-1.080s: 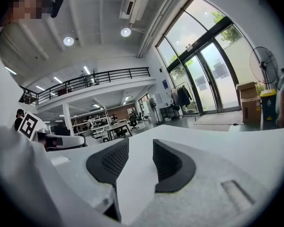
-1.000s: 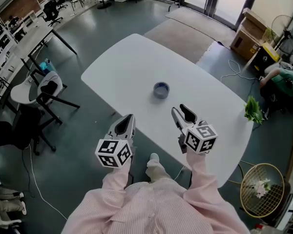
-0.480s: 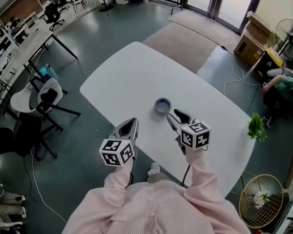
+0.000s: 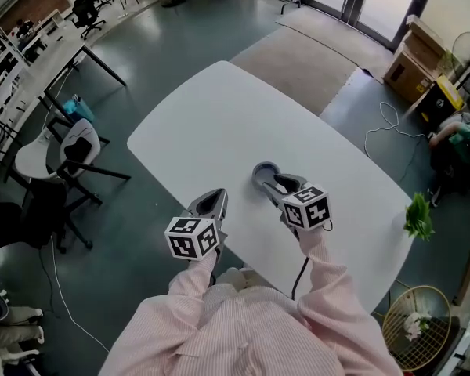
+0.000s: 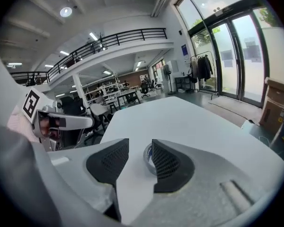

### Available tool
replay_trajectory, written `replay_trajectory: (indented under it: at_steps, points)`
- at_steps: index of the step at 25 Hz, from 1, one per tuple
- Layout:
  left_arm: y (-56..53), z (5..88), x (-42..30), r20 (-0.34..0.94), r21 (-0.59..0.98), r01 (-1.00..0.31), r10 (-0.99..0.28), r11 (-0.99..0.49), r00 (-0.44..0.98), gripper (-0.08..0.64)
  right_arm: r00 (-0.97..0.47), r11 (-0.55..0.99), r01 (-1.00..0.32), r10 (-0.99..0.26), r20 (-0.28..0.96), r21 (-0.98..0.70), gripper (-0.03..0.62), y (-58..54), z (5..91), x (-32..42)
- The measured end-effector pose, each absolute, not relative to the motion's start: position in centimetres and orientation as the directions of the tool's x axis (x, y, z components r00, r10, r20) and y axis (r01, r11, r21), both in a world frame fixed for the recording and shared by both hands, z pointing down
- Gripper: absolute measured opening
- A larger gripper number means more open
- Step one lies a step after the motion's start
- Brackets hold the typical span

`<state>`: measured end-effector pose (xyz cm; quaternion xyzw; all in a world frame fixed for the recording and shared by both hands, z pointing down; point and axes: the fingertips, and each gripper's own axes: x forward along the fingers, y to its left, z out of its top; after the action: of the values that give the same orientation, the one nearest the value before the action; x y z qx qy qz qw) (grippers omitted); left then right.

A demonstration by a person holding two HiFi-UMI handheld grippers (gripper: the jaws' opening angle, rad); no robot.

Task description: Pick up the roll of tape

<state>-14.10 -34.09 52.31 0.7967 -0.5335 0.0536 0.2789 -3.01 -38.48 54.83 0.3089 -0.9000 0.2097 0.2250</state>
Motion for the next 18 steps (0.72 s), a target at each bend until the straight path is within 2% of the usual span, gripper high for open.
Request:
replay_trajectory:
  at_steps: [9, 18]
  points:
    - [-36.4, 56.4, -14.4, 0.468, 0.436, -0.862, -0.752, -0.260, 0.464, 0.000, -0.638, 0.803, -0.577, -0.329, 0.697, -0.149, 0.144, -40.0, 59.4, -5.4]
    - [-37.6, 59.8, -14.0, 0.526, 0.476, -0.849, -0.699, -0.229, 0.484, 0.000, -0.555, 0.870, -0.485, -0.225, 0.801, -0.092, 0.141, -40.5, 62.8, -6.4]
